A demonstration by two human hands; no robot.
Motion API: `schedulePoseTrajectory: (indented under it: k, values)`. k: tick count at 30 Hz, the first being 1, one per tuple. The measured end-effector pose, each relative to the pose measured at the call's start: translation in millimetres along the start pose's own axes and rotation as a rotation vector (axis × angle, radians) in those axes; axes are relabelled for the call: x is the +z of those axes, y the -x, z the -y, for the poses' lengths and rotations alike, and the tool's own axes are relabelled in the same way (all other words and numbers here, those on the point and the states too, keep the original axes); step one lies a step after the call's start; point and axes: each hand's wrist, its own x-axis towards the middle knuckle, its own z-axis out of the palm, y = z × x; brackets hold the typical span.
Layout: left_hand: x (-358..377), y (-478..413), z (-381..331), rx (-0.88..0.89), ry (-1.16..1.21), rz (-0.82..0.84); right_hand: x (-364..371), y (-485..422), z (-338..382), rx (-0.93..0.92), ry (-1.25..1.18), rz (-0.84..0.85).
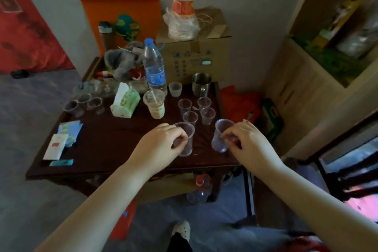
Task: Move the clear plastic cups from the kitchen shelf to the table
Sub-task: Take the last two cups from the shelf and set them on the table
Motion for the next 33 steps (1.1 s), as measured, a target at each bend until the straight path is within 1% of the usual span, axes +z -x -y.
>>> schedulePoseTrajectory:
  k: [3, 7, 11, 19, 25, 31, 33]
  values:
    - [22.9, -33.4, 34.2, 0.022, 0.046, 0.046, 27.6, -31.2, -12.2, 0.072, -0.003, -0.017]
    - [60.6, -62.7, 64.6, -0.002, 0.1, 0.095, 61.8, -57.4, -33.1, 0.157, 0.01, -0.013]
    - [96.5, -77.0, 84.5, -0.045, 0.135, 0.147, 90.2, -70.8, -54.2, 0.232, 0.02, 0.039]
    - [147.7, -85.4, 102.6, -0.1, 0.17, 0.191, 129.2, -80.8, -82.4, 0.324, -0.017, 0.158]
    - [170.4, -85.8, 108.6, -0.132, 0.15, 0.236, 147.7, -84.0, -93.2, 0.323, -0.024, 0.161]
    - [180.4, -87.3, 112.2, -0.134, 0.129, 0.227, 158.7, -90.4, -97.1, 0.284, -0.077, 0.057]
    - [182.9, -87.2, 114.2, -0.146, 0.12, 0.225, 164.5, -91.7, -98.7, 0.273, -0.071, 0.05]
